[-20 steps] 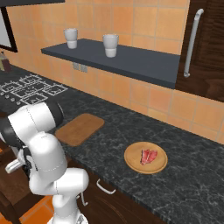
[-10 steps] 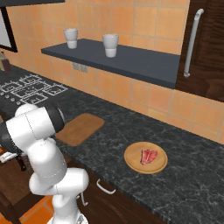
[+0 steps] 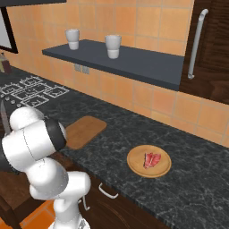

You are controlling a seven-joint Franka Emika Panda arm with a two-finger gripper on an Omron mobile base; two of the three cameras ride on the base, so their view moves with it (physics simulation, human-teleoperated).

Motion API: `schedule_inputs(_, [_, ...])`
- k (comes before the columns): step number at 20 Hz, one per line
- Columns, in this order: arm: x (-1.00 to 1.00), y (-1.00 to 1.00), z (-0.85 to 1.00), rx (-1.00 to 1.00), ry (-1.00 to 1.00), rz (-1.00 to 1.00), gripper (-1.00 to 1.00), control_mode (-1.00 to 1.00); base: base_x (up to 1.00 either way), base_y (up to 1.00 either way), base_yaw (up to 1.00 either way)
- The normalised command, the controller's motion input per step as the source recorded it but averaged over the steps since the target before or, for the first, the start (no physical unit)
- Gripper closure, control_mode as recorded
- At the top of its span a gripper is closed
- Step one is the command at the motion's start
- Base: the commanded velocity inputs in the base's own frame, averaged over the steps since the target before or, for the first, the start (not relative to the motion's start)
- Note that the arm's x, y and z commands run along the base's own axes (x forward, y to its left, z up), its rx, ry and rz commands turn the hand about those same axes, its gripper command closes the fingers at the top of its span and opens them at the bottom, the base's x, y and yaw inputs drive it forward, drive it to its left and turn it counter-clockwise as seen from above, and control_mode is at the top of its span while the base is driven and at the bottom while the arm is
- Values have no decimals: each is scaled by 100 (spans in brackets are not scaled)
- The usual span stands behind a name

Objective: Pick up the knife from the drawer and place it on the cutting board. Then place the meat from the plate to the cutting board.

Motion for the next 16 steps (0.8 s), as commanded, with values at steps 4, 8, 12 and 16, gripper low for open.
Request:
schedule_inputs(4, [22,-11,100,-10,24,-39,100,-100,0,0,0])
schedule_inputs(8, [56,-22,100,-36,41,-48,100,-100,0,0,0])
schedule_inputs(12, [59,-23,100,-34,40,-59,100,-100,0,0,0])
schedule_inputs(16, [34,0,100,-1,21,-50,100,-100,0,0,0])
